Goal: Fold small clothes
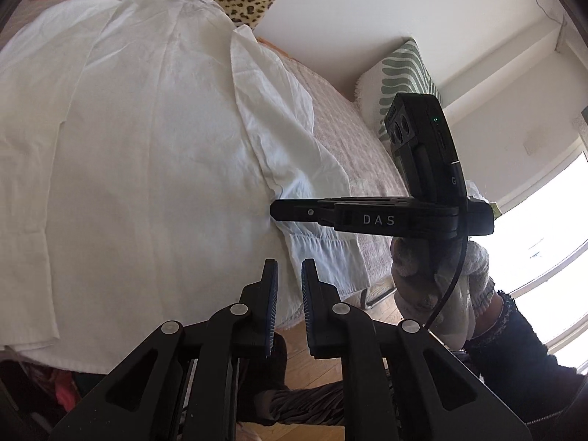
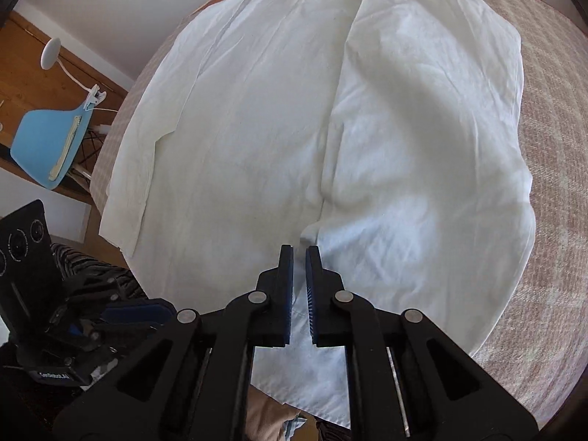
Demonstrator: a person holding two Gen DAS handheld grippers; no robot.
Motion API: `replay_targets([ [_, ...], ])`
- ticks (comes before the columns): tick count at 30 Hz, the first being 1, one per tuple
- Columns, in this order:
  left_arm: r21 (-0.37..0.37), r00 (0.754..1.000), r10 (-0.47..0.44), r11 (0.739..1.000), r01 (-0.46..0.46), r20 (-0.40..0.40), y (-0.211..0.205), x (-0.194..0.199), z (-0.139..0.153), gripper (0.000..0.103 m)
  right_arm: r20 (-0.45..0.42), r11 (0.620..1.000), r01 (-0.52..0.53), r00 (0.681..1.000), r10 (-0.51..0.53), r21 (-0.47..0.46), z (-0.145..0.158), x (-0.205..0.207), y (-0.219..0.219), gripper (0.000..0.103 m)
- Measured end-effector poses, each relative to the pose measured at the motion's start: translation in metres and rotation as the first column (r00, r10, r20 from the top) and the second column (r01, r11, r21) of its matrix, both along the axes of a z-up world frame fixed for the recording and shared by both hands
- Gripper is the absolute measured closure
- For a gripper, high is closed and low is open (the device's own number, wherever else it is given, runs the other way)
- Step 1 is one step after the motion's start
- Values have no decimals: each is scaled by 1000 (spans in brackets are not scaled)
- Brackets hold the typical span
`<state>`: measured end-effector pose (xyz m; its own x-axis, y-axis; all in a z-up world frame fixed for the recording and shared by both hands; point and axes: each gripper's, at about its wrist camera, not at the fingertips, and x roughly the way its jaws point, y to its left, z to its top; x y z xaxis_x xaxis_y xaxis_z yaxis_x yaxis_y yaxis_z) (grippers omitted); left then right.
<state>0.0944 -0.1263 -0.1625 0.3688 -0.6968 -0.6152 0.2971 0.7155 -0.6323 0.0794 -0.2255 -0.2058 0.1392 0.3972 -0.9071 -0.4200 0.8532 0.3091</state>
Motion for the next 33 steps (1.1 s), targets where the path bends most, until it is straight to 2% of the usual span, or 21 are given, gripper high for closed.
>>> replay_targets([
  [2, 39, 999, 32, 999, -34, 42, 16, -5, 9, 90, 20, 1000, -15, 1000, 15, -9, 3, -6, 3, 95],
  [6, 86, 990, 112, 989, -120, 87, 60, -16, 21, 68, 49, 998, -4, 999, 0, 69, 28, -8, 3, 95],
  [7, 103, 986, 136, 984, -146, 100, 73, -18, 22, 66, 66, 997, 7, 998, -13, 81, 36, -8, 3, 94],
  [9, 119, 976, 189, 972, -202, 108, 101, -23, 23, 64, 96, 993, 27, 995, -38, 111, 52, -6, 4, 81],
  [11, 125, 964, 247, 958, -259, 102, 129, -25, 22, 64, 128, 988, 47, 990, -66, 147, 68, -5, 7, 49],
  [12, 133, 956, 275, 949, -287, 101, 143, -26, 19, 64, 145, 986, 48, 987, -72, 162, 75, -4, 10, 47],
  [16, 123, 918, 393, 910, -396, 52, 202, -20, 10, 64, 192, 985, 34, 979, -68, 170, 97, 6, 37, 45],
  [19, 118, 894, 447, 887, -447, 24, 234, -15, 2, 64, 196, 983, 30, 978, -66, 183, 107, 17, 54, 43],
  [21, 128, 883, 469, 875, -467, 11, 246, -9, -2, 52, 201, 983, 31, 977, -68, 182, 112, 24, 65, 42],
  [23, 124, 883, 469, 877, -464, -7, 252, -4, -7, 51, 196, 983, 27, 979, -63, 181, 116, 32, 81, 42],
  [29, 146, 913, 405, 907, -395, -46, 248, 15, -22, 51, 213, 989, -23, 977, -9, 144, 126, 52, 134, 41],
  [33, 122, 923, 381, 920, -372, -58, 245, 25, -28, 51, 197, 989, -45, 980, 17, 141, 128, 67, 168, 41],
])
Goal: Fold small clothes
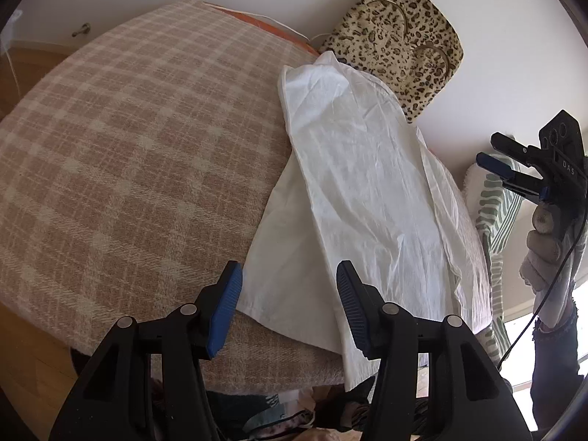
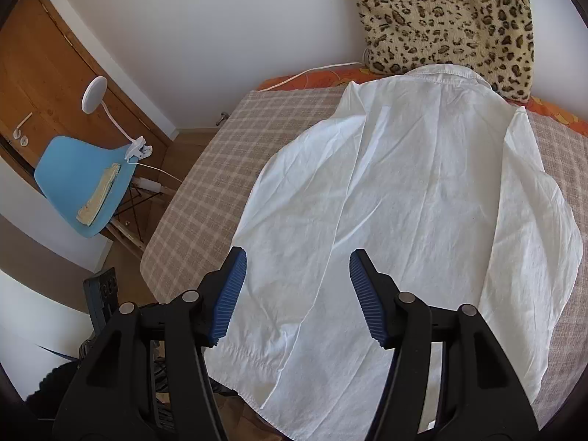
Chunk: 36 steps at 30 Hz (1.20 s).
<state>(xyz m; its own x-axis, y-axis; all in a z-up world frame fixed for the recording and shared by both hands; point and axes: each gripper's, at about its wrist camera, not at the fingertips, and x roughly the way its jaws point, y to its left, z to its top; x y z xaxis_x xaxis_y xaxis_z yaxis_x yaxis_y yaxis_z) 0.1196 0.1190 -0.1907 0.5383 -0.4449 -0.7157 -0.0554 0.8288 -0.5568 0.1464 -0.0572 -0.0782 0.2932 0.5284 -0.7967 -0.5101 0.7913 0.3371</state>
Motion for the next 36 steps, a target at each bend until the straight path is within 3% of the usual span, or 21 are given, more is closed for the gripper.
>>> replay_targets([
  [8, -96, 1000, -13, 995, 13, 1, 5, 2, -14, 54, -84, 999, -6, 996, 3, -35, -18, 50, 75, 38],
  [10, -122, 1000, 2, 992, -1, 6, 9, -1, -16, 65, -103, 997, -17, 995, 10, -70, -28, 64, 97, 38],
  [12, -146, 1000, 4, 989, -5, -10, 11, -1, -21, 94, -144, 996, -12, 990, -1, -92, -40, 80, 117, 38],
  [16, -183, 1000, -11, 983, 12, 6, 10, -3, -20, 100, -161, 980, -21, 987, -11, -199, -65, 105, 162, 38],
  [21, -129, 996, -73, 988, 80, 58, -8, -7, -6, 100, -95, 916, -23, 995, -16, -401, -91, 126, 217, 38],
  [25, -25, 993, -50, 998, 53, 109, -5, -16, 10, 98, -99, 885, -3, 994, -49, -465, -108, 140, 239, 38],
  [26, -10, 993, -37, 999, 39, 109, -1, -18, 13, 91, -97, 877, 3, 994, -57, -480, -112, 143, 243, 38],
  [27, 7, 995, -32, 999, 31, 99, 2, -19, 13, 75, -97, 869, 5, 993, -61, -494, -116, 145, 247, 38],
  [29, 32, 997, -21, 999, 19, 75, 5, -20, 11, 65, -107, 856, 4, 992, -69, -517, -125, 149, 253, 38],
  [34, 110, 998, -54, 993, 49, 39, -4, -18, 5, 65, -98, 779, -25, 994, -47, -626, -149, 153, 267, 38],
  [36, 117, 998, -57, 992, 54, 26, -6, -15, 3, 65, -106, 772, -35, 994, -42, -635, -153, 153, 268, 38],
])
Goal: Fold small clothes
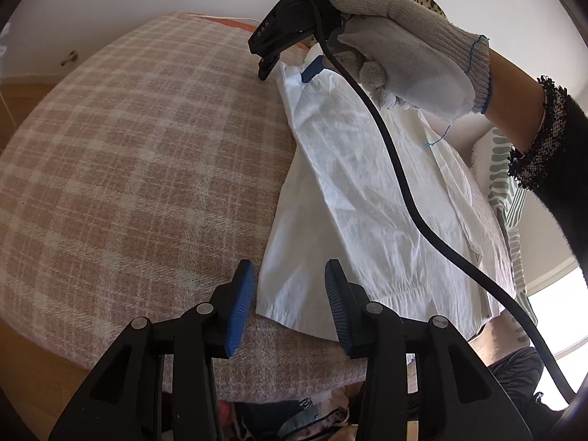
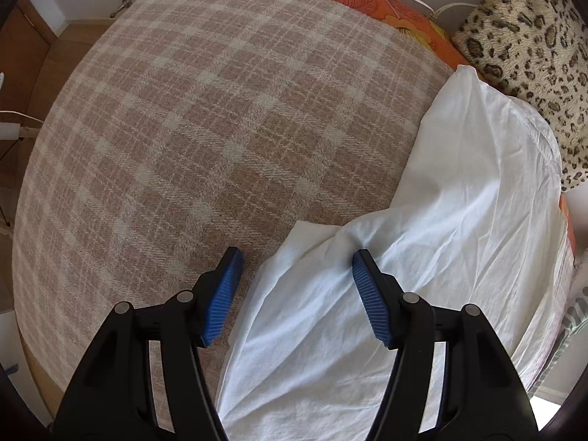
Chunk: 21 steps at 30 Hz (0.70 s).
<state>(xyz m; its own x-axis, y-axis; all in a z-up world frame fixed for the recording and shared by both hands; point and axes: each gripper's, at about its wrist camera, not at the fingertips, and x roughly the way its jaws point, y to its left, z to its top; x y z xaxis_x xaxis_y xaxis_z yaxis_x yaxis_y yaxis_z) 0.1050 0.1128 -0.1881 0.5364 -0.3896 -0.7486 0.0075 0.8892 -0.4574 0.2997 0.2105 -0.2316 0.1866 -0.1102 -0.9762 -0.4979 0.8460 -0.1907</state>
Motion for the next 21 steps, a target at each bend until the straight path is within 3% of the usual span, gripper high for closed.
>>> replay_targets([
  [3, 4, 1000, -16, 1000, 16, -13, -3, 4, -4, 65, -12, 1000, 1, 1000, -1, 19, 0, 3, -3, 37],
  [7, -48, 1000, -23, 999, 23, -10, 0, 3, -6, 64, -12, 999, -3, 1000, 3, 44, -1, 4, -9, 37],
  [10, -52, 1000, -29, 998, 29, -3, -1, 6, -6, 68, 10, 999, -1, 1000, 0, 54, 3, 2, -18, 55],
  [11, -41, 999, -34, 999, 34, -1, -2, 6, -6, 77, 16, 998, 0, 1000, -1, 55, 5, -1, -22, 68],
  [12, -42, 999, -44, 998, 44, -14, -4, 7, -8, 95, 20, 999, 0, 1000, -1, 54, 6, 0, -25, 75],
  [14, -60, 999, -44, 997, 42, -23, -9, 8, -10, 101, 11, 997, -5, 1000, 4, 81, 10, 1, -35, 88],
  [21, -72, 994, -100, 992, 103, 42, -32, 6, 9, 101, 14, 968, 15, 1000, -20, 249, 48, 1, -96, 94],
])
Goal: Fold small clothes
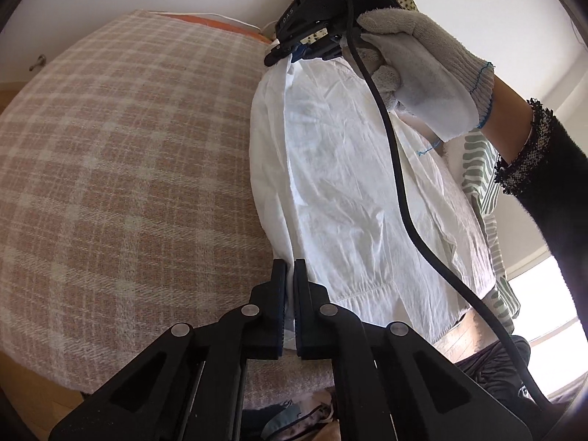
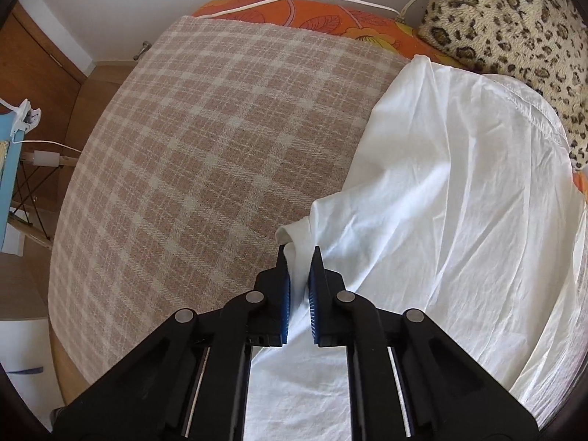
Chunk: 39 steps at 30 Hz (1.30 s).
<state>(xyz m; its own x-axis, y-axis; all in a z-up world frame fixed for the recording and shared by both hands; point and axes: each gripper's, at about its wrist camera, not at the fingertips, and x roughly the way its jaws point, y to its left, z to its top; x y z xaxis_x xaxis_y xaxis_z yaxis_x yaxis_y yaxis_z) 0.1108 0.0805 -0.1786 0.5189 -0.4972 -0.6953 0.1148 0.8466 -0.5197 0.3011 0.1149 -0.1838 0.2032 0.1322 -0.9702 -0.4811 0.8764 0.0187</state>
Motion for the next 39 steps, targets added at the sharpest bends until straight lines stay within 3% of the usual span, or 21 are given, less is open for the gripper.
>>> replay_targets([
  [7, -21, 995, -83, 996, 84, 60, -32, 2, 22, 101, 36, 994, 28, 999, -32, 105, 39, -7, -55, 94],
  [14, -8, 981, -172, 985, 174, 85, -71, 11, 32, 101, 51, 984, 50, 997, -59, 173, 52, -4, -89, 94],
  [23, 13, 960, -271, 963, 270, 75, -116, 15, 34, 101, 23, 964, 97, 994, -106, 247, 29, 7, -131, 94],
  [34, 25, 926, -376, 926, 376, 21, -148, 17, 23, 101, -4, 955, 160, 987, -164, 250, -2, 15, -180, 94],
  [36, -15, 915, -404, 915, 403, -24, -148, 16, 21, 92, -17, 953, 170, 985, -172, 251, -10, 18, -185, 94],
  [39, -21, 906, -422, 907, 421, -36, -141, 7, 26, 91, -29, 951, 176, 984, -174, 255, -17, 22, -188, 94],
])
